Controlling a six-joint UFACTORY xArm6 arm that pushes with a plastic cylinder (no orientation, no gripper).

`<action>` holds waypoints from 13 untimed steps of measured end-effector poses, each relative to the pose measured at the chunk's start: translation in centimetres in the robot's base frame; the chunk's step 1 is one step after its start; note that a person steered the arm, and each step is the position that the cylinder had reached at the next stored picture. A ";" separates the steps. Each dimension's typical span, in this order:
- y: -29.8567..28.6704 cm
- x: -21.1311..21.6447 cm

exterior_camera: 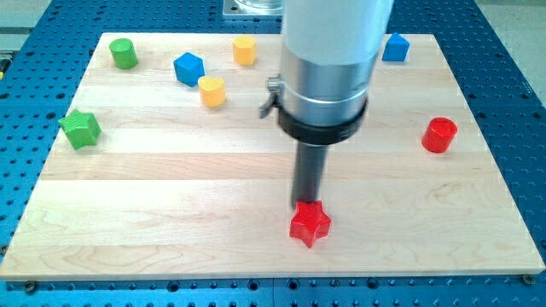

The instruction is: Slide the red star to the bottom right side of the board

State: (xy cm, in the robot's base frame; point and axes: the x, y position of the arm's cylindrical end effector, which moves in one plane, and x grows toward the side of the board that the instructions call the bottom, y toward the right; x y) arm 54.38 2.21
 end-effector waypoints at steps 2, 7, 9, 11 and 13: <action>-0.2 5.2; 11.6 1.9; 15.3 2.1; 12.9 -0.4; 10.7 -0.5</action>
